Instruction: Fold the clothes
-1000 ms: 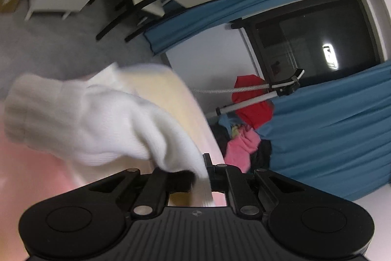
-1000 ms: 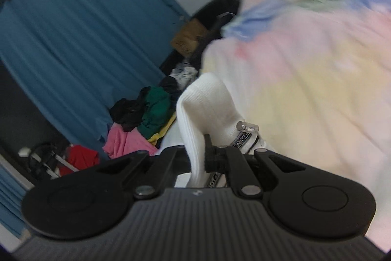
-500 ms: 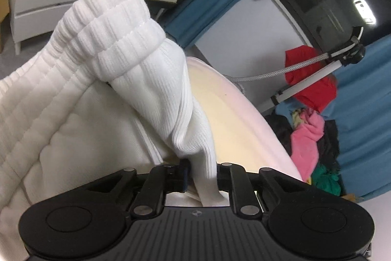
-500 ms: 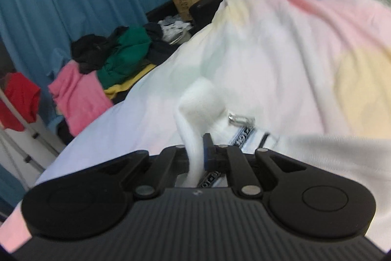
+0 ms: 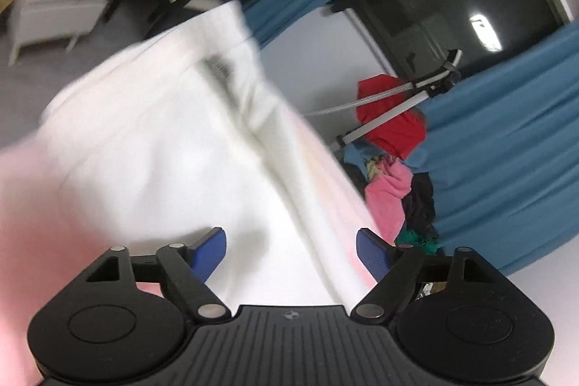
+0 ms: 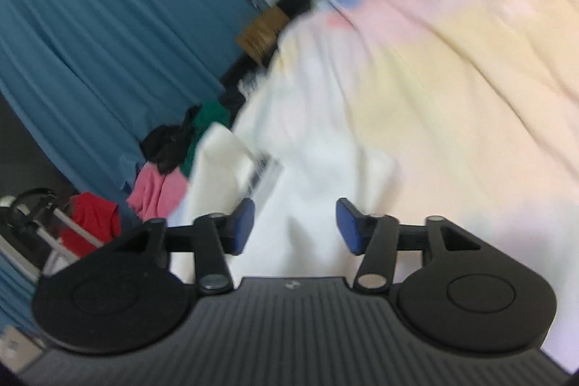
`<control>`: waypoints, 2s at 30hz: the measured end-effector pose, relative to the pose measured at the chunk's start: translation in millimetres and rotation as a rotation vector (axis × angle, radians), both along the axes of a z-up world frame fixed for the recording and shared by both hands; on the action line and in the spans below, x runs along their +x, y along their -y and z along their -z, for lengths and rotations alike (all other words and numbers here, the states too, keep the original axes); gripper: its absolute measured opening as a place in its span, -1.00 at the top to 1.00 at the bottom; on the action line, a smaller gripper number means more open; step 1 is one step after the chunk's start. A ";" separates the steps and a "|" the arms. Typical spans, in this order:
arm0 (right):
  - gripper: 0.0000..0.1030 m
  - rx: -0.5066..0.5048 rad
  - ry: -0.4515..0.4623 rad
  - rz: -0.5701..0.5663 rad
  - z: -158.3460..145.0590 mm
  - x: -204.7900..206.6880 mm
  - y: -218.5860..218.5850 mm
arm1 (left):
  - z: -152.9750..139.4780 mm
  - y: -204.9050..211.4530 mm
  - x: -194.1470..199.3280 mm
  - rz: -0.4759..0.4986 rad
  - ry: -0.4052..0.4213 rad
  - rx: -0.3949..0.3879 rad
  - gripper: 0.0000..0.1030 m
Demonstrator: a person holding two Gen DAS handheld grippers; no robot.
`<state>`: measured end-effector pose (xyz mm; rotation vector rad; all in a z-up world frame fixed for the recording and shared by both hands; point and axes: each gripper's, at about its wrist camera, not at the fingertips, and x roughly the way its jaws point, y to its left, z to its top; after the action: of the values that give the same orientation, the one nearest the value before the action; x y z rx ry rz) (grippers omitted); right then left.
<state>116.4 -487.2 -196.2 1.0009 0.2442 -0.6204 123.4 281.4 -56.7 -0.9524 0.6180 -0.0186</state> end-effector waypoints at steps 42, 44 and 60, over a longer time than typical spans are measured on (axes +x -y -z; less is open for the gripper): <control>0.75 0.179 0.104 -0.130 -15.1 -28.5 10.0 | 7.1 -69.9 -72.1 -0.268 0.096 -0.205 0.90; 0.75 0.216 0.113 -0.126 -16.5 -49.7 13.5 | 7.2 -77.3 -91.5 -0.280 0.074 -0.214 0.90; 0.71 0.398 0.046 -0.146 12.0 -114.6 21.9 | -1.5 -69.7 -159.6 -0.202 -0.171 0.163 -0.22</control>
<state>1.8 -509.2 -208.2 1.3644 0.4066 -0.4216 -36.1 351.2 -55.2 -0.8590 0.6674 0.2919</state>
